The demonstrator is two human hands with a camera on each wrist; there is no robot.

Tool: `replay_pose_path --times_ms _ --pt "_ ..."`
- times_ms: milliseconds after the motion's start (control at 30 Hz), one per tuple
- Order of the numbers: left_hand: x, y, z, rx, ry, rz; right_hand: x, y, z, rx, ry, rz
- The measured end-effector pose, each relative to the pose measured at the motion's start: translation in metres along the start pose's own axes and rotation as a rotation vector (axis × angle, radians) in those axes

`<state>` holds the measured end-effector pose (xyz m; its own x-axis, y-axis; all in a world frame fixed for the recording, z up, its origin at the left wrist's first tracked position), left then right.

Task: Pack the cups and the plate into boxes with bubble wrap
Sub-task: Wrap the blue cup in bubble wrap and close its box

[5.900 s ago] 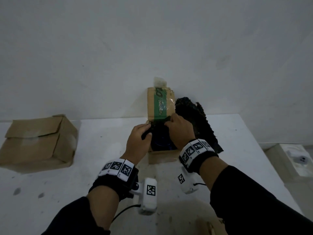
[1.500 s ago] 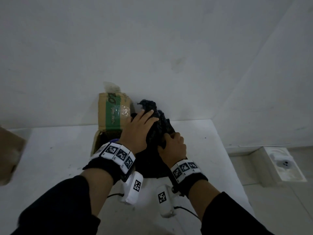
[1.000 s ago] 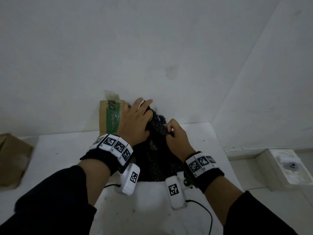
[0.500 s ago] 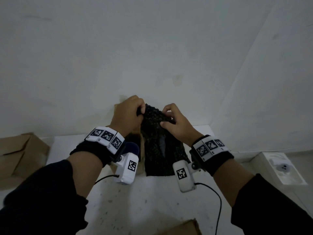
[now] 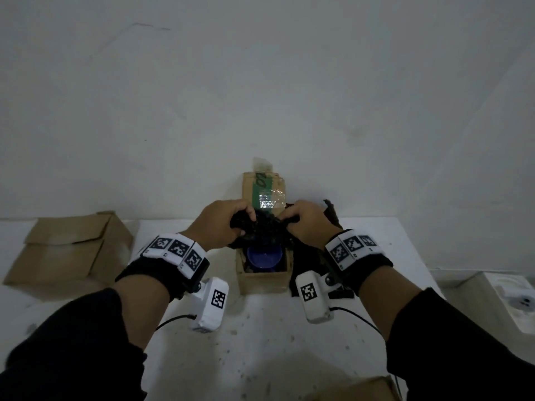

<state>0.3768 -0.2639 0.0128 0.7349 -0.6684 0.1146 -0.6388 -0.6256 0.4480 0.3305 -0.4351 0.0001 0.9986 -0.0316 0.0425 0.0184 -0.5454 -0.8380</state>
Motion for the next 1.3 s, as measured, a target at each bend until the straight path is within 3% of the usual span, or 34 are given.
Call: replay_pose_path --times_ms 167,300,433,600,733,900,967,1067,1200,1300 --pt "-0.012 -0.010 0.020 0.116 -0.104 0.024 -0.013 0.004 0.039 -0.035 -0.123 -0.014" --pt "-0.015 -0.019 0.032 0.157 -0.151 0.021 -0.019 0.017 0.060 -0.335 -0.225 0.033" --pt "-0.014 -0.028 0.045 0.156 -0.192 -0.017 -0.023 0.022 0.078 -0.630 -0.361 -0.016" --pt "-0.016 -0.039 0.058 -0.061 -0.174 -0.126 -0.019 0.019 0.087 -0.598 -0.342 0.053" --pt "-0.019 -0.037 0.062 -0.256 -0.093 -0.218 -0.023 0.032 0.109 -0.701 -0.518 0.129" --pt "-0.024 -0.041 0.076 -0.427 -0.073 -0.308 -0.016 0.035 0.117 -0.609 -0.459 0.171" --pt "-0.025 -0.038 0.075 -0.591 -0.073 -0.349 -0.012 0.032 0.110 -0.478 -0.381 0.107" --pt "-0.028 -0.035 0.074 -0.788 -0.057 -0.377 -0.012 0.022 0.094 -0.279 -0.194 -0.150" --pt "-0.036 -0.052 0.092 -0.886 -0.018 -0.423 -0.021 0.018 0.099 -0.281 -0.292 -0.351" --pt "-0.038 -0.050 0.098 -0.934 -0.018 -0.434 -0.026 0.026 0.105 -0.427 -0.374 -0.416"
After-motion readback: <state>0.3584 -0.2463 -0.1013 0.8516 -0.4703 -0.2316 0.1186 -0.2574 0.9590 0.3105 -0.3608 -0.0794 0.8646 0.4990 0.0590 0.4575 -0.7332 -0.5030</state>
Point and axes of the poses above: each hand's wrist, its own x-axis towards the middle knuckle, its own z-axis out of the palm, y = z × x, the point moved 6 cm from there along x, towards the middle knuckle, and after that the axes turned 13 degrees about x, right-handed, at the moved point
